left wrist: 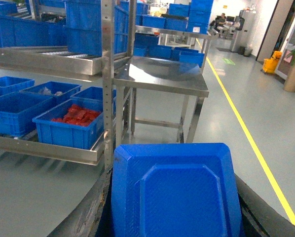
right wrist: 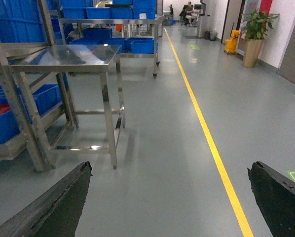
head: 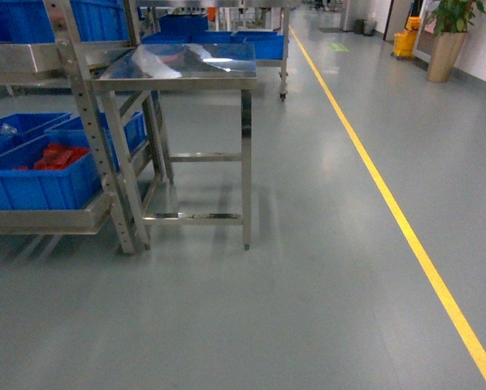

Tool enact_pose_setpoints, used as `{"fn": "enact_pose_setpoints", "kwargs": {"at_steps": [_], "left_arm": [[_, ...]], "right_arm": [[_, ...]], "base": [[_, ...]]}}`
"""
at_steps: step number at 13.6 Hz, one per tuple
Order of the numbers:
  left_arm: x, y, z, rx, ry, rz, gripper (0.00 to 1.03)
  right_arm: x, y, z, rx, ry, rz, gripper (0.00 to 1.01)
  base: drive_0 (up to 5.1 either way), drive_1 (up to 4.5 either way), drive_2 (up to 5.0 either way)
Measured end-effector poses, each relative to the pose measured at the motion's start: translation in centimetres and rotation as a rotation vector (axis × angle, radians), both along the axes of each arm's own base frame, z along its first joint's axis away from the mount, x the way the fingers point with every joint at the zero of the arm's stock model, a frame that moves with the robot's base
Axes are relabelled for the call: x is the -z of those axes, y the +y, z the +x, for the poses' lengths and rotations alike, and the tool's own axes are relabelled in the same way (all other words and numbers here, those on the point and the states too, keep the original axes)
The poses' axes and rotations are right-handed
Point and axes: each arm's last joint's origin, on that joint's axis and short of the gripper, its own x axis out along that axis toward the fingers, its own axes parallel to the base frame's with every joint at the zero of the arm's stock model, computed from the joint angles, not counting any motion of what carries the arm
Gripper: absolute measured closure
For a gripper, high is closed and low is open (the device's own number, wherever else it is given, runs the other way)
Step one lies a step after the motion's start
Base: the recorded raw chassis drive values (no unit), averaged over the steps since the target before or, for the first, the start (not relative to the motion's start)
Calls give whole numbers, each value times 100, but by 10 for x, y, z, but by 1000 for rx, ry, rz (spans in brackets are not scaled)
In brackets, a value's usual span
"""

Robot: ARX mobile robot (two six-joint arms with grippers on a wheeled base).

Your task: Pick blue part to blue bin on bottom shelf

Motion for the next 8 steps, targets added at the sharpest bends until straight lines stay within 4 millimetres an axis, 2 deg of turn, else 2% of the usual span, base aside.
{"fn": "enact_pose_setpoints", "kwargs": {"at_steps": [8], "left_arm": [[0,0,0,0,2,1,60]], "right_arm": [[0,0,0,0,2,0,3]], "base": [[8,414,-398]]}}
